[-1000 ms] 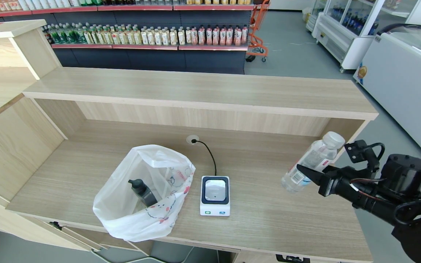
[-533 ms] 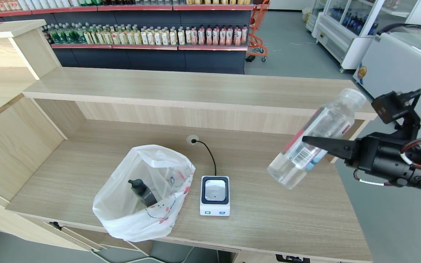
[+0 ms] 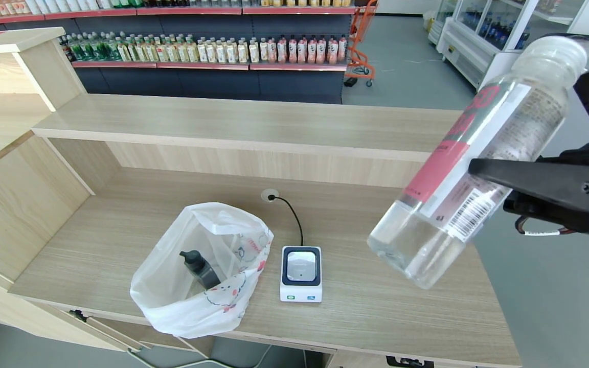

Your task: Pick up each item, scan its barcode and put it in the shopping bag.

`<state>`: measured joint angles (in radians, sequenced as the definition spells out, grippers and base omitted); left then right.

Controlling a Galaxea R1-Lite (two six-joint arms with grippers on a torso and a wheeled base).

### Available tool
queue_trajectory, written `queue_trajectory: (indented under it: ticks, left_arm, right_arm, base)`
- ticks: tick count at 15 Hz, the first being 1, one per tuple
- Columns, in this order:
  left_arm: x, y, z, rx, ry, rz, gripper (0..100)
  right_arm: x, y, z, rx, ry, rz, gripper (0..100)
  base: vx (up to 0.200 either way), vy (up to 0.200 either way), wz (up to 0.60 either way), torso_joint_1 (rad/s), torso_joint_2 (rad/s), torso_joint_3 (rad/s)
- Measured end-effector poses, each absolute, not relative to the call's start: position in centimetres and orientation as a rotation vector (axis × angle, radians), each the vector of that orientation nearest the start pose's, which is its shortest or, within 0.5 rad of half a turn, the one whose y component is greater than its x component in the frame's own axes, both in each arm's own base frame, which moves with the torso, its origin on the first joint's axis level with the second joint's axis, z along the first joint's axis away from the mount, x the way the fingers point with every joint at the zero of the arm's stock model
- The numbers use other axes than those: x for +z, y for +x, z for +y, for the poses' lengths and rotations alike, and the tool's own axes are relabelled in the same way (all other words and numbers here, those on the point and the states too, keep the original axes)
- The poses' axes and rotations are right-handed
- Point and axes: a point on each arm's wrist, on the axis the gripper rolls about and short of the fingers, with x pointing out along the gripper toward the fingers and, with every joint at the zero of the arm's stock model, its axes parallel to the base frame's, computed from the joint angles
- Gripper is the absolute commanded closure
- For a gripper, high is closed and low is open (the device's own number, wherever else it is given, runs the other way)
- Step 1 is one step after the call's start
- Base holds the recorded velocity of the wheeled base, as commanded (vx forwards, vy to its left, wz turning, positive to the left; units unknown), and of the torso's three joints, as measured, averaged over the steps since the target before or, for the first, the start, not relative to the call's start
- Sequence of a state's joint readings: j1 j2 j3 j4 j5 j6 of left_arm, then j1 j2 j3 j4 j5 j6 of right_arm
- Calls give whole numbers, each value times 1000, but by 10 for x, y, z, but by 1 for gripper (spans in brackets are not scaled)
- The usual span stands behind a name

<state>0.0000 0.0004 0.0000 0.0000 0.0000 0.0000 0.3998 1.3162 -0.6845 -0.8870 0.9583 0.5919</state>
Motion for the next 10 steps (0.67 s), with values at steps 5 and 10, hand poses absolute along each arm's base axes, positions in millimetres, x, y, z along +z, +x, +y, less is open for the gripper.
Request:
queue_trajectory:
  ticks: [5,10]
  left_arm:
    - [75,-23,0,0,0,0,0]
    - [75,-23,0,0,0,0,0]
  right_arm:
    - [275,169,94,1428,506,227,100]
    - [274,161,90,1442,540,270,100]
  base:
    - [0,0,0,0,0,0]
    - [0,0,0,0,0,0]
